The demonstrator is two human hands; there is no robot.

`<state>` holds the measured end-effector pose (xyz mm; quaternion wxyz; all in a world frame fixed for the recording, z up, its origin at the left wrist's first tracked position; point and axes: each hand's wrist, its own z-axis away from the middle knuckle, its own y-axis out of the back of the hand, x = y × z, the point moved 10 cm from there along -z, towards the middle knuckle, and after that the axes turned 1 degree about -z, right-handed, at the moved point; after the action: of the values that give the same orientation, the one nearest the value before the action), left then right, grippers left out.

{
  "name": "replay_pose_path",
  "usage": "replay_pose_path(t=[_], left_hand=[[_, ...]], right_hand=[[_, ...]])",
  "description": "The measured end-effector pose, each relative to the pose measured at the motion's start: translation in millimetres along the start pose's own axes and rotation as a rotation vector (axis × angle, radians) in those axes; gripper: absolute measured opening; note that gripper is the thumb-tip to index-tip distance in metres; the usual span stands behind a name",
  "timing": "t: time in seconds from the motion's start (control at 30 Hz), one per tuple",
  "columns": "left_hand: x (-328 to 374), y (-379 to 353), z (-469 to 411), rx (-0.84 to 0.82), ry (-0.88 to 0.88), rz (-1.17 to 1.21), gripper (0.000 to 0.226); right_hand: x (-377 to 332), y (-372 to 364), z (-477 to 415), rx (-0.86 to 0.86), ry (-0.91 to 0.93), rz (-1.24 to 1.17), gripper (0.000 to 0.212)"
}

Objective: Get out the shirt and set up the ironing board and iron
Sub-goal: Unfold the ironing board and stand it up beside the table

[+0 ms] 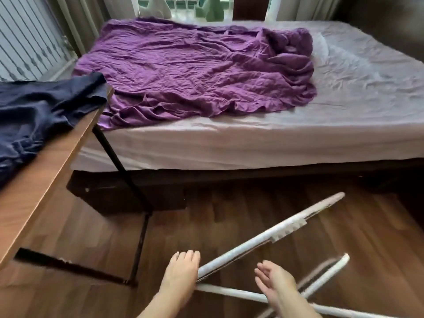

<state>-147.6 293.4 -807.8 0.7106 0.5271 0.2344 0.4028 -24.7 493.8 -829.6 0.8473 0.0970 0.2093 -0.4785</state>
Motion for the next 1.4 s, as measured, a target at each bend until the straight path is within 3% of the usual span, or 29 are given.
replay_pose_path(t=[0.07,0.1,0.37,0.53,0.7,0.87,1.4], left_hand=[[-2,7,-15,0.013,0.057,-0.051,0.078],[-2,-1,-18,-0.005,0.055,-0.058,0.082],[-13,-84,-48,-0.054,0.015,-0.062,0.050],[-9,-108,-60,-0.123,-0.075,0.059,0.057],[2,-107,-70,-0.074,-0.165,0.076,0.038],[1,-105,-68,-0.072,-0.148,0.084,0.029],[20,-68,-43,0.130,-0.178,-0.090,0.028]], right_hand=[[-6,-25,0,-0.008,-0.008,0.034,0.010],[-5,-35,-3,-0.030,-0.005,0.056,0.009],[21,-55,-87,-0.001,0.056,0.170,0.040],[41,-75,-146,-0.059,0.102,0.156,0.067],[48,-87,-161,-0.056,0.070,0.175,0.054],[39,-87,-153,-0.029,0.111,0.267,0.047],[27,-75,-121,-0.068,0.225,0.163,0.057]])
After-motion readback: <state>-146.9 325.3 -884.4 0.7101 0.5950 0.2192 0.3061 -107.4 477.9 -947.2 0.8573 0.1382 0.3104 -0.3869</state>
